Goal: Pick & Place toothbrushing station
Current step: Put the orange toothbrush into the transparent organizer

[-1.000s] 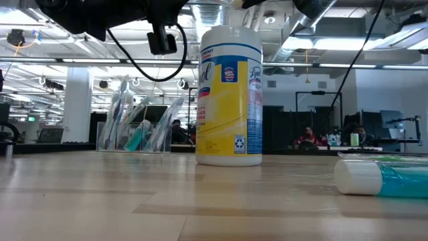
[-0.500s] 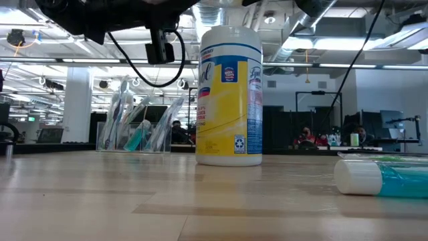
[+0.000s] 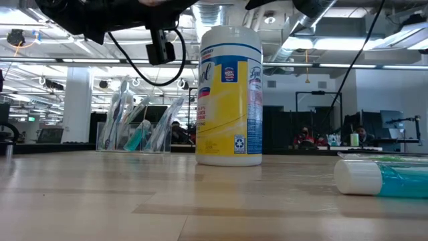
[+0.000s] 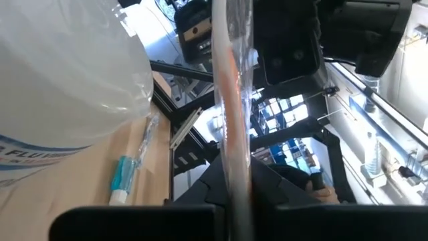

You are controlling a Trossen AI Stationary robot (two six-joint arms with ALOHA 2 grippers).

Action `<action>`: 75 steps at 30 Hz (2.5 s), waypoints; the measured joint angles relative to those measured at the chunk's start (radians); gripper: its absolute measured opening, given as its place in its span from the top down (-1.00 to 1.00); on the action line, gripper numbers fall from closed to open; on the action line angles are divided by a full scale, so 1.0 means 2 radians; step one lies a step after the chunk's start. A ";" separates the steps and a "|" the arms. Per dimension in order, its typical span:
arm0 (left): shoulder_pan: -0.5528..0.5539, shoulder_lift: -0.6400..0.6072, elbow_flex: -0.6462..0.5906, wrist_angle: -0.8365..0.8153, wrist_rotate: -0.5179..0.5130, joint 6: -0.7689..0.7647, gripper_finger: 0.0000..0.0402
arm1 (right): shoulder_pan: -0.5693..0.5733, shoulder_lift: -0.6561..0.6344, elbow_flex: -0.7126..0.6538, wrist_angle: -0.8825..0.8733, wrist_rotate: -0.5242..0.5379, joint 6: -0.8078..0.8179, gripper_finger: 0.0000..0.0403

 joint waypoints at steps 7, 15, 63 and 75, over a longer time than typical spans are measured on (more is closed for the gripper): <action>0.000 -0.002 0.000 0.001 -0.015 0.031 0.96 | 0.000 0.000 0.000 -0.003 0.008 0.040 0.35; 0.000 -0.002 0.001 0.001 -0.028 0.053 0.96 | 0.000 -0.001 -0.001 -0.004 0.037 0.046 0.22; -0.062 -0.076 0.000 -0.027 -0.349 0.364 0.96 | -0.068 -0.076 -0.002 0.002 -0.295 0.428 0.15; -0.091 -0.076 0.000 -0.018 -0.370 0.410 0.96 | -0.099 -0.124 -0.057 0.189 -0.470 0.432 0.20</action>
